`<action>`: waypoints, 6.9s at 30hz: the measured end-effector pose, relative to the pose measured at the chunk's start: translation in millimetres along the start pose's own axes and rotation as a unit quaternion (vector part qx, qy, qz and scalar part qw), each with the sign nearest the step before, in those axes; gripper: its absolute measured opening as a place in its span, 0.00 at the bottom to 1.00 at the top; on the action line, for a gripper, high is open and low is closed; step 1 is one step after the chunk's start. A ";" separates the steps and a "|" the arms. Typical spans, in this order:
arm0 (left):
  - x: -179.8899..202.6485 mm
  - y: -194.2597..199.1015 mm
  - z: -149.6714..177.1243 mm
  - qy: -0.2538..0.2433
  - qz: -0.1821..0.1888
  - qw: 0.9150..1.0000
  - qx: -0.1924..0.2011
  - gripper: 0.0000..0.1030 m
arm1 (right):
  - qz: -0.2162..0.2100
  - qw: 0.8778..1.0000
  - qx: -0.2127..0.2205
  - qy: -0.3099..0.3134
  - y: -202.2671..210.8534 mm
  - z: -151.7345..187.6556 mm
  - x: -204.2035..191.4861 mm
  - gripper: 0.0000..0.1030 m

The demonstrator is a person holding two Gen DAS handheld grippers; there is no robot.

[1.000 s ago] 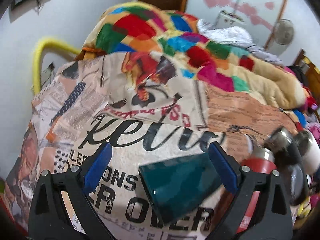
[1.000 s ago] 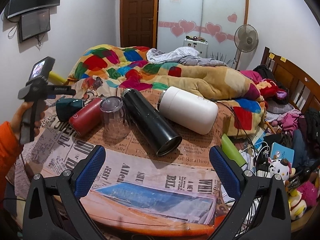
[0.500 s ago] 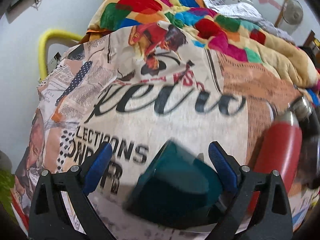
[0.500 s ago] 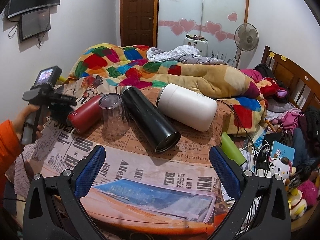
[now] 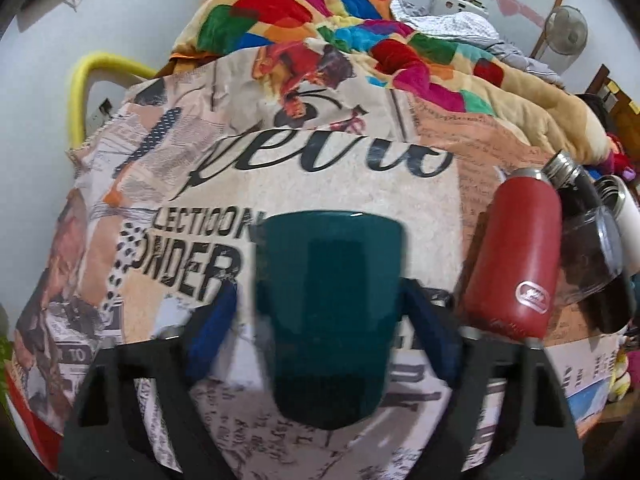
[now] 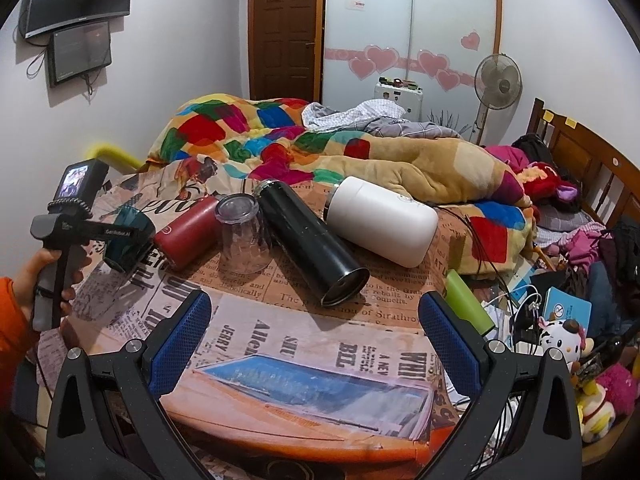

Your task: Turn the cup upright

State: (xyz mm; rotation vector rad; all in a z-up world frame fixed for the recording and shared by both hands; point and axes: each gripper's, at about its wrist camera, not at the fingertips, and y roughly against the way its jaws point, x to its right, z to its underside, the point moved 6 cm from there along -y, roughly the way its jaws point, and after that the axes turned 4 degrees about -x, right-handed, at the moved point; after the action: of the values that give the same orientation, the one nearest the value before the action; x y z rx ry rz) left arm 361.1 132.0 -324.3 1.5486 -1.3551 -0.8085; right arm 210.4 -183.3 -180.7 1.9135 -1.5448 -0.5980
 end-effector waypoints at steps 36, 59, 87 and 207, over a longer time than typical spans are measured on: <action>144.5 95.6 132.2 -0.191 0.088 0.977 0.035 0.69 | -0.003 1.000 0.011 0.004 21.5 7.5 0.8 1.00; 200.3 38.4 112.5 -0.203 0.114 0.972 0.018 0.69 | -0.010 0.999 -0.045 -0.027 -24.3 24.0 21.2 1.00; 63.6 89.5 127.5 -0.138 0.039 0.985 0.094 0.79 | -0.158 0.964 -0.193 -0.089 -98.2 38.1 -57.6 0.86; 99.6 426.6 208.8 -0.062 0.055 0.881 0.466 1.00 | -0.058 0.966 0.250 0.003 233.0 -18.0 -32.9 1.00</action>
State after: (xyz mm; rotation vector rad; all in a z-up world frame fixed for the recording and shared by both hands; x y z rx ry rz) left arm 24.2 -6.9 -3.8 2.1141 -2.0759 -0.1396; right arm 51.3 -181.2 -6.4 2.3865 -1.7045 -0.2581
